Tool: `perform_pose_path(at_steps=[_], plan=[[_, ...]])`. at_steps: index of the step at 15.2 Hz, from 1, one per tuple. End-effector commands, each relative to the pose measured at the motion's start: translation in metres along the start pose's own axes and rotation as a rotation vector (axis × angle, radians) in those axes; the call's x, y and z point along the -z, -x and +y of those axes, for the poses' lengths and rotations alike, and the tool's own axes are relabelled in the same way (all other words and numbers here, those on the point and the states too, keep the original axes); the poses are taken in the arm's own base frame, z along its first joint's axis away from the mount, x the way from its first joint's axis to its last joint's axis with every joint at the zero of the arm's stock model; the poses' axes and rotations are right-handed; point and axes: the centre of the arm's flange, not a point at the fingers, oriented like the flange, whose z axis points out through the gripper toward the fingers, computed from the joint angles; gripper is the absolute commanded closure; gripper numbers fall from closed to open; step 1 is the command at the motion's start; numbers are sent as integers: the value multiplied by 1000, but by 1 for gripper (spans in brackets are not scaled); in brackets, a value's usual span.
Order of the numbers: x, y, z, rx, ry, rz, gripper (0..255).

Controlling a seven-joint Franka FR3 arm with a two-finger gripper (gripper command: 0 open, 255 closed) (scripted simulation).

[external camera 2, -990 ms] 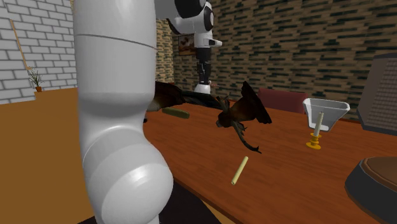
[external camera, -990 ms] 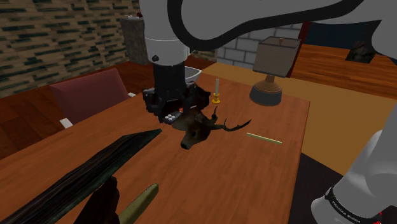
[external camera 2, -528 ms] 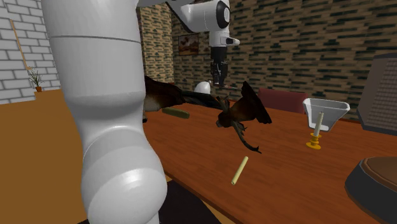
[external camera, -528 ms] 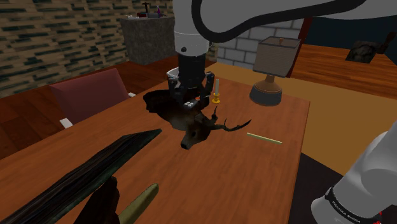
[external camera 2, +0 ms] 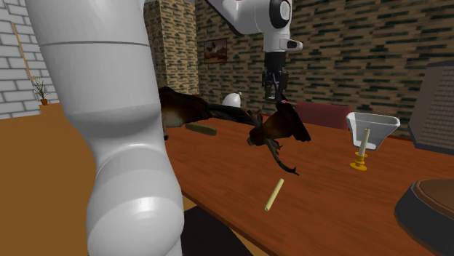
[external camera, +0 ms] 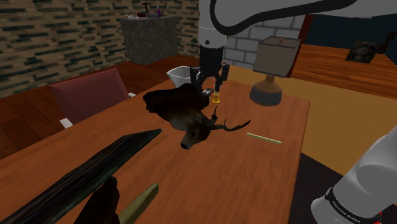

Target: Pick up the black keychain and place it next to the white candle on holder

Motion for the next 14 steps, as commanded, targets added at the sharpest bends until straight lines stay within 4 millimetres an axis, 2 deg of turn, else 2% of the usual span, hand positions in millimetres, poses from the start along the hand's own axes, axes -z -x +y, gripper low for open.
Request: perform_pose_path(at_steps=[1, 13, 14], plan=[[1, -15, 21, 2, 0, 0, 255], [1, -102, 153, 2, 0, 0, 255], [-5, -102, 153, 2, 0, 0, 255]])
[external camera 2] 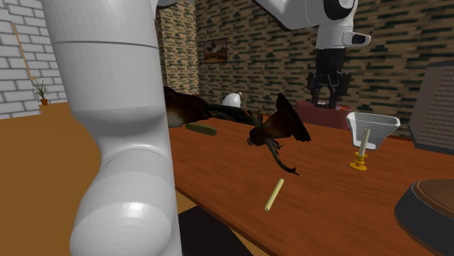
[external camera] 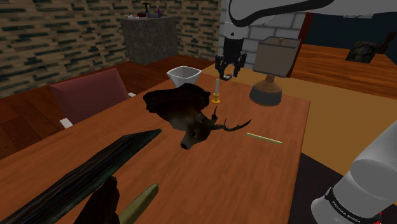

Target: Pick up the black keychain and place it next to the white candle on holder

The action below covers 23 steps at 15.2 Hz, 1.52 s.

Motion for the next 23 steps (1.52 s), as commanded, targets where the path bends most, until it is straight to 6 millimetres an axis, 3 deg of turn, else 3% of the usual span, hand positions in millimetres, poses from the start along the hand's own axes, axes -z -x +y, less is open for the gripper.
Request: perform_pose_path(at_steps=[1, 23], plan=[[-8, -4, 4, 2, 0, 0, 255], [-124, -1, 6, 2, 0, 0, 255]])
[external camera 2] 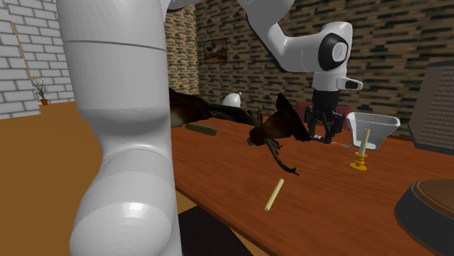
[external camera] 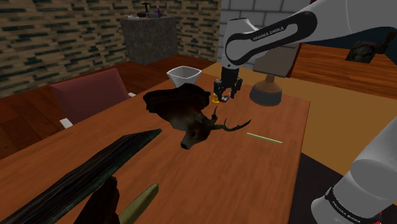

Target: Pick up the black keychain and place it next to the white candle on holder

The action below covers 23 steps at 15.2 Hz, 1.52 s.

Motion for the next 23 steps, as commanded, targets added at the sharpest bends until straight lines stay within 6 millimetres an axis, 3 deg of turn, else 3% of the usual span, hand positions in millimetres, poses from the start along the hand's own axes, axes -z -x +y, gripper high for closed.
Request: perform_pose_path(at_steps=[1, 16, 23], plan=[[-12, 0, 0, 0, 0, 0, 255], [-93, 2, 1, 0, 0, 0, 255], [-93, 2, 1, 0, 0, 0, 255]])
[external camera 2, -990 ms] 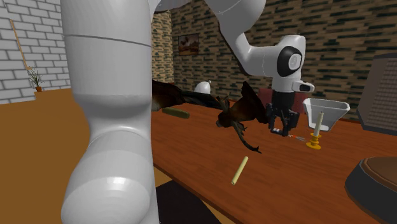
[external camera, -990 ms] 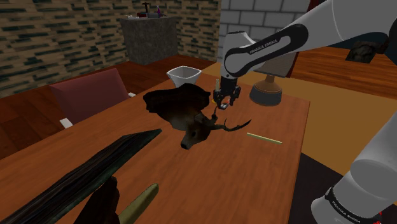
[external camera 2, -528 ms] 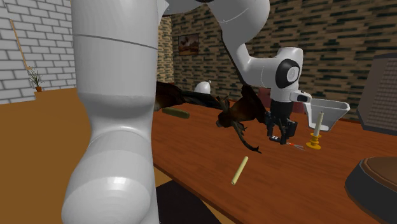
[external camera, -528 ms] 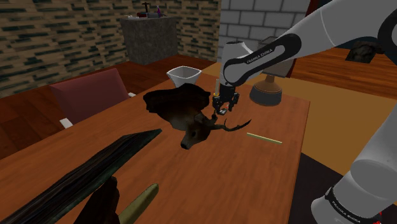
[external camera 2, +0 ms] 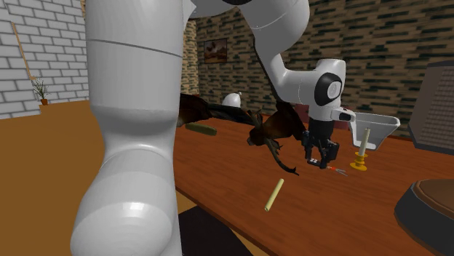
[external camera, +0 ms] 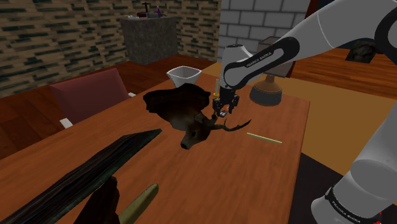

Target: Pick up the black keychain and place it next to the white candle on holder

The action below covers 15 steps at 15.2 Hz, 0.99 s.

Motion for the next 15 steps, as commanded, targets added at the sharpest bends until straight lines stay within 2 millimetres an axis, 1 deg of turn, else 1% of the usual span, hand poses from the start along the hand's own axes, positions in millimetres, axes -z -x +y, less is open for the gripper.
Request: perform_pose_path(at_steps=[1, 2, 7, 10, 11, 15], plan=[[0, 0, 0, 0, 0, 0, 255], [0, 0, 0, 0, 0, 0, 0], [0, 0, 0, 0, 0, 0, 0], [40, 0, 0, 0, 0, 0, 0], [50, 0, 0, 0, 0, 0, 0], [50, 0, 0, 0, 0, 0, 0]])
